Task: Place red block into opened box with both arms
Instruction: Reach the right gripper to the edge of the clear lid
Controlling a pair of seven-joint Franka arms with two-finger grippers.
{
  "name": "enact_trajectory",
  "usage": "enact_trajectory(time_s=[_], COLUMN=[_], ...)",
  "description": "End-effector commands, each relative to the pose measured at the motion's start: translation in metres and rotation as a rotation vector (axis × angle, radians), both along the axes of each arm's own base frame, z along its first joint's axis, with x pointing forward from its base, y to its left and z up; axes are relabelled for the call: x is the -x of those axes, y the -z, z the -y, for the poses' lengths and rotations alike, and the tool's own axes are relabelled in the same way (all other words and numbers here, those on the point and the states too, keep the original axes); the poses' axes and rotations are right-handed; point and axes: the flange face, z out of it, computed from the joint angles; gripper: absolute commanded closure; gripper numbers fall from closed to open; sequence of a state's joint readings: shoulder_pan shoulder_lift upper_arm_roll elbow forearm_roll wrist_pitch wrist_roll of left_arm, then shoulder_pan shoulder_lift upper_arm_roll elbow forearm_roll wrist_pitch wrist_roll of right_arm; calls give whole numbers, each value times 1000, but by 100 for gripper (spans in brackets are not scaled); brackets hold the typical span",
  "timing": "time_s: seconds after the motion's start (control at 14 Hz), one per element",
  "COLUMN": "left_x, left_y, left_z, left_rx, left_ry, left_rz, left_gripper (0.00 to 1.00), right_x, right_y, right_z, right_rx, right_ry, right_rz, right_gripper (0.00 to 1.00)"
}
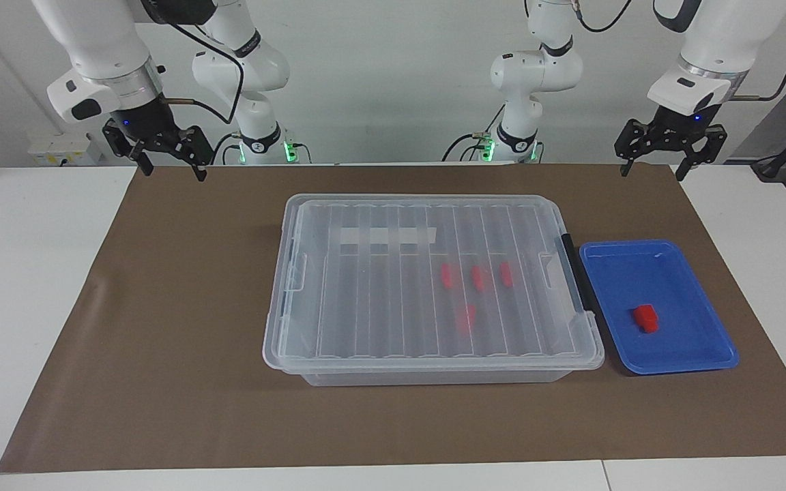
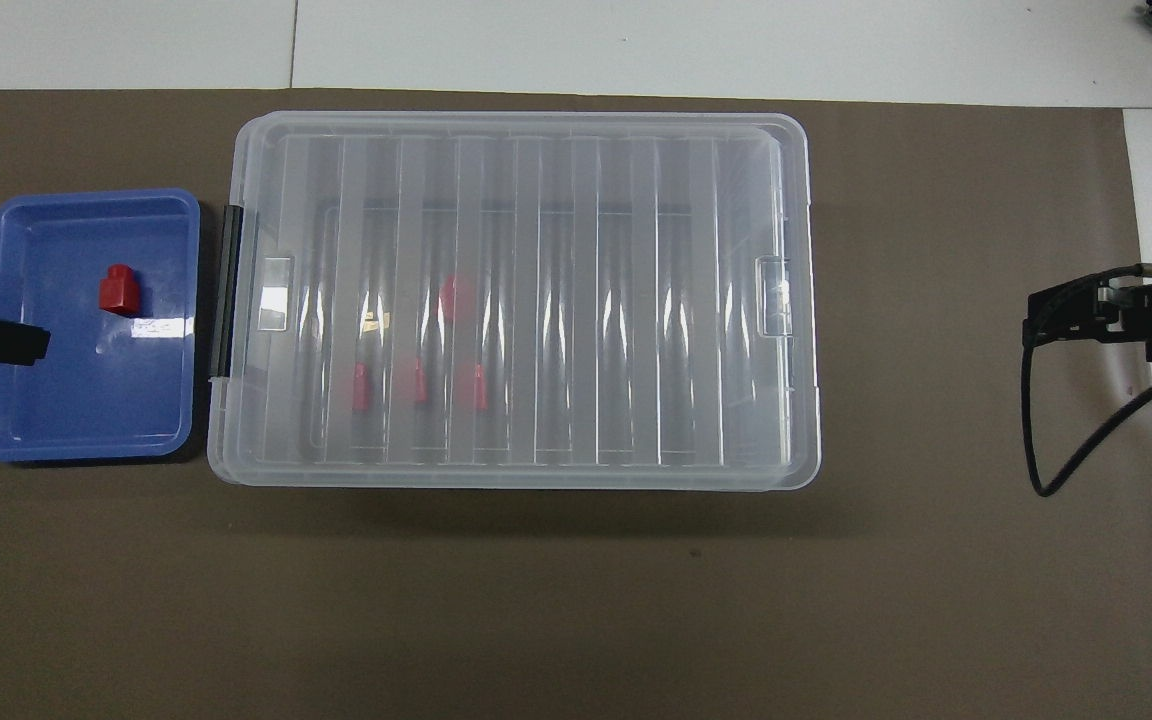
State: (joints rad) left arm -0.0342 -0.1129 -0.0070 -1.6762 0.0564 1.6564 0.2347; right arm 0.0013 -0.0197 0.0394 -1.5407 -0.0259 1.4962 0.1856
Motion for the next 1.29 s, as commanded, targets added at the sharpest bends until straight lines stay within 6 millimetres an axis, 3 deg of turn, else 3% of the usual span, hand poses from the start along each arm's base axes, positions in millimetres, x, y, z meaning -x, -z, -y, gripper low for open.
enact_trajectory(time_s=[0.0, 0.71, 1.21], left_x=[5, 5, 5], left_y=[-4, -3, -4], left_z=[-1, -1, -2], left_rx=[-20, -20, -20], left_ry=[-5, -5, -7], left_rz=[0, -1, 0], left_gripper=[0, 0, 0], right_x=[2, -1, -11], right_y=[0, 2, 47], right_z=[2, -9, -56], right_rx=[-13, -13, -19], right_ry=[2, -8, -65], right_rz=[-5, 26, 81], right_gripper=[0, 1, 7])
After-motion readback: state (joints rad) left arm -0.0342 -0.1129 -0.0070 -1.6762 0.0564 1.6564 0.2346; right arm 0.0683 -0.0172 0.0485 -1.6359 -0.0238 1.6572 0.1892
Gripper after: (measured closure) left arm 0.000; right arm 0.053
